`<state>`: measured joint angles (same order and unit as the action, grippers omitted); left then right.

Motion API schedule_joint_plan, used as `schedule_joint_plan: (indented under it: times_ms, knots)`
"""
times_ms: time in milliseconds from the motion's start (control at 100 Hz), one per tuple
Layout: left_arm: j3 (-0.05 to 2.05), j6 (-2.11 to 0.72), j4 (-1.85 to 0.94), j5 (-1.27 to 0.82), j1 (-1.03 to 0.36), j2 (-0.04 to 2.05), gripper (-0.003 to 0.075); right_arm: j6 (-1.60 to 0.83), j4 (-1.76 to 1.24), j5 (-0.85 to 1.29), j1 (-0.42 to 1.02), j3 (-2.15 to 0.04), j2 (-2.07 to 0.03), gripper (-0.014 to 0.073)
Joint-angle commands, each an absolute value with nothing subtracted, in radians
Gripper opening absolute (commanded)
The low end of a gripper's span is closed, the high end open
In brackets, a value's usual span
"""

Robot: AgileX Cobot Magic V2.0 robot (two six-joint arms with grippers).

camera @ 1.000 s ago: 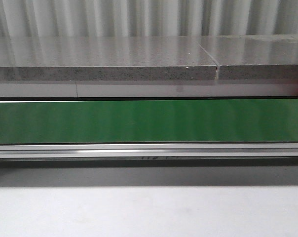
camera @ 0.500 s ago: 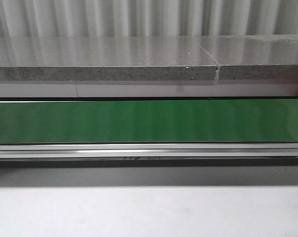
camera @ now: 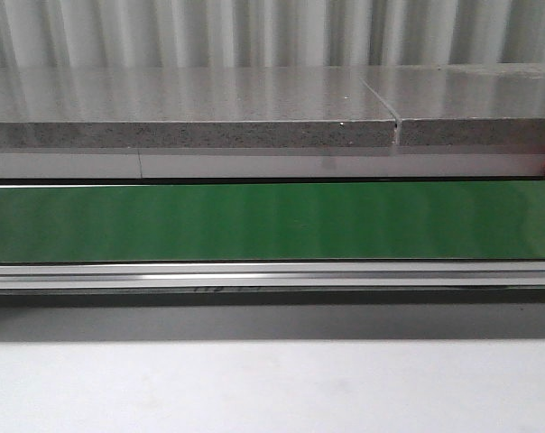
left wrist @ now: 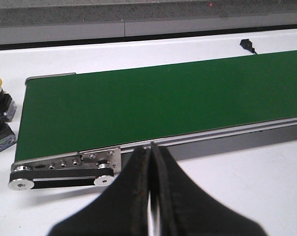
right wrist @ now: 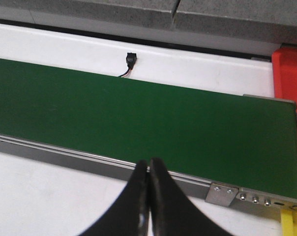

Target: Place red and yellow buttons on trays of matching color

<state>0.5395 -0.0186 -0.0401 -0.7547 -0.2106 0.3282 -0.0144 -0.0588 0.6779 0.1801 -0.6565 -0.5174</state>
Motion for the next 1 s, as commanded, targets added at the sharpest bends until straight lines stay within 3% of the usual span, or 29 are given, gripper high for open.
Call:
schedule_joint_plan:
  times_ms: [0, 220, 560, 990]
  knots:
    - [0.566, -0.008, -0.051, -0.679, -0.220, 0.336, -0.0021, -0.027, -0.053, 0.613, 0.183, -0.677, -0.483, -0.0106]
    - [0.566, 0.032, -0.049, -0.663, -0.218, 0.389, -0.0021, -0.027, -0.053, 0.653, 0.183, -0.677, -0.474, -0.0106]
    - [0.621, 0.196, 0.012, -0.602, -0.207, 0.630, -0.0021, -0.027, -0.053, 0.674, 0.183, -0.677, -0.474, -0.0106]
    - [0.797, 0.199, 0.021, -0.731, 0.059, 0.899, -0.0017, -0.027, -0.053, 0.674, 0.183, -0.677, -0.474, -0.0106]
